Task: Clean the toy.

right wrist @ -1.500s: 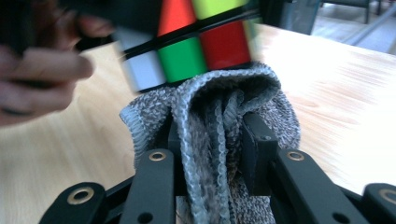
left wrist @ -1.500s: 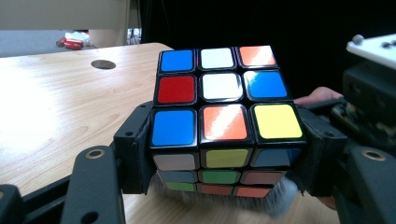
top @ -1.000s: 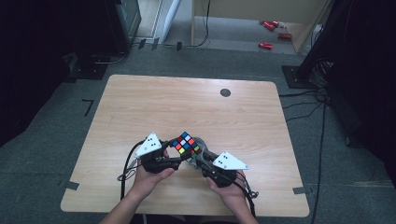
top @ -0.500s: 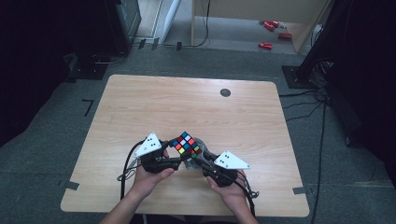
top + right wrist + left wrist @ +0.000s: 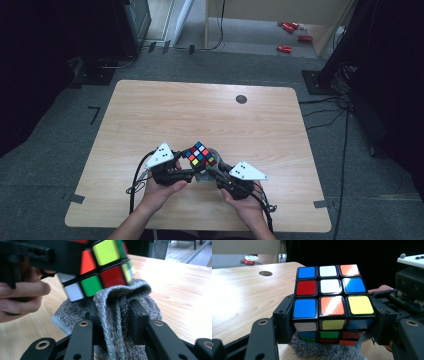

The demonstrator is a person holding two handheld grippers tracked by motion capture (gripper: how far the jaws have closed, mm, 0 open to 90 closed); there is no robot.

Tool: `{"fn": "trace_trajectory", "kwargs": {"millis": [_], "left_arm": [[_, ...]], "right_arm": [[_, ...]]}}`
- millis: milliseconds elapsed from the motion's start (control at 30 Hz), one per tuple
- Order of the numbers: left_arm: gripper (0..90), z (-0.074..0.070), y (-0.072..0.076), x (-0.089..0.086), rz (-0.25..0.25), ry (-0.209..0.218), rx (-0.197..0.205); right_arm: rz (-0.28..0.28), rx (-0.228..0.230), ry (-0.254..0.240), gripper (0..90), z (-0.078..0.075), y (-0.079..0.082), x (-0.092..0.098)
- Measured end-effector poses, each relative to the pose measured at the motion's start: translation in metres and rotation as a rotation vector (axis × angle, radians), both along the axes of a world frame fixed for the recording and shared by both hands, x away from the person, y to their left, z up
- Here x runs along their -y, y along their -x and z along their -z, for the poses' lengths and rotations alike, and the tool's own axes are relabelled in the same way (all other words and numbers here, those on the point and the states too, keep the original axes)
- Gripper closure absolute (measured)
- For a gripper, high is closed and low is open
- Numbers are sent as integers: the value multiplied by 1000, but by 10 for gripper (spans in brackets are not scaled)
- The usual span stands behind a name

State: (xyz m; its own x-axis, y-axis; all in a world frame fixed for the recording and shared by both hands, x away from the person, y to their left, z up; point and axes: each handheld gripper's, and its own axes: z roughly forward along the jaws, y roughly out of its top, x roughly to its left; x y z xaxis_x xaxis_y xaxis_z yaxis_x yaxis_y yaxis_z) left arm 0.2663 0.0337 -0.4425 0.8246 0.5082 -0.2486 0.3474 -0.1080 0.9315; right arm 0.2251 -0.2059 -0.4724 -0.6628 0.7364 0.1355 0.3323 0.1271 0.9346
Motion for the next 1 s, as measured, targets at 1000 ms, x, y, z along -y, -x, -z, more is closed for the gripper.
{"fn": "trace_trajectory", "kwargs": {"millis": [1000], "left_arm": [[347,-1,-1,-2,11,7,-5]], "right_arm": [[-6,-18,-39,699,-2,-1,4]]}}
